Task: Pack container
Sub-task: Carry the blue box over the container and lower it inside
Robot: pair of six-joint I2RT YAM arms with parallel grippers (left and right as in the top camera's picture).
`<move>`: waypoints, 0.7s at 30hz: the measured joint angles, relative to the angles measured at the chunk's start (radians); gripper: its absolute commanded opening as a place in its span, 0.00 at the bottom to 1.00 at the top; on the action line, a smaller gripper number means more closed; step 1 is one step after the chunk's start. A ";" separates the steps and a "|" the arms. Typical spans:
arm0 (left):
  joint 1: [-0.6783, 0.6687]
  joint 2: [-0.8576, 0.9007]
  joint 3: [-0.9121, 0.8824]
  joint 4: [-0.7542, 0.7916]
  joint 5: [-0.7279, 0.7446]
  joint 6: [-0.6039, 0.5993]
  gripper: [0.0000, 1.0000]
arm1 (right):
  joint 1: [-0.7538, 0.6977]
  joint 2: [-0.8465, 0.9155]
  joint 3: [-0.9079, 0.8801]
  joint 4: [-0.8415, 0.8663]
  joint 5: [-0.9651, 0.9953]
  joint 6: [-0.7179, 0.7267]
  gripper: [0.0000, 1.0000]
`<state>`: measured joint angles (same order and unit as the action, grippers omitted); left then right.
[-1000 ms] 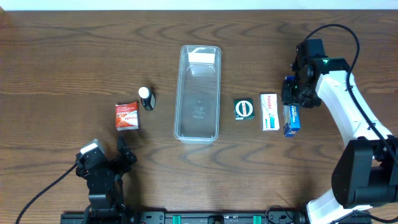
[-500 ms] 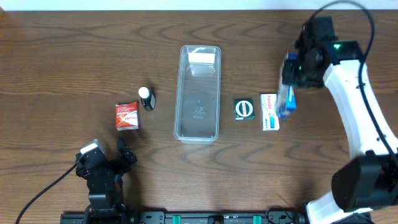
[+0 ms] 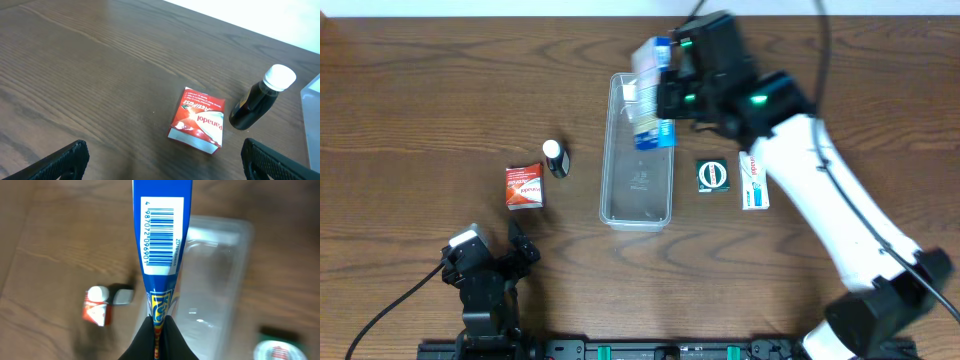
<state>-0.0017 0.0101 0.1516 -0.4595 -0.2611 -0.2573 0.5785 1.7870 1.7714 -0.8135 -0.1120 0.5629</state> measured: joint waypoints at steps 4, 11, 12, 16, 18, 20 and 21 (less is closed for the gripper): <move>0.000 0.000 0.000 0.000 0.000 0.000 0.98 | 0.043 0.101 0.000 0.019 0.012 0.105 0.08; 0.000 0.000 0.000 0.000 0.000 0.000 0.98 | 0.033 0.240 -0.001 0.035 0.010 0.219 0.03; 0.000 0.000 0.000 0.000 0.000 0.000 0.98 | 0.032 0.251 -0.001 0.045 0.006 0.225 0.03; 0.000 0.000 0.000 0.000 0.000 0.000 0.98 | 0.031 0.272 -0.001 0.071 -0.008 0.243 0.04; 0.000 0.000 0.000 0.000 0.000 0.000 0.98 | 0.031 0.273 -0.001 0.071 -0.013 0.246 0.05; 0.000 0.000 0.000 0.000 0.000 0.000 0.98 | 0.031 0.273 -0.001 0.074 -0.016 0.247 0.06; 0.000 0.000 0.000 0.000 0.000 0.000 0.98 | 0.031 0.273 -0.001 0.076 -0.016 0.247 0.06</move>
<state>-0.0017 0.0101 0.1516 -0.4595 -0.2611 -0.2573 0.6090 2.0602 1.7706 -0.7376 -0.1284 0.8097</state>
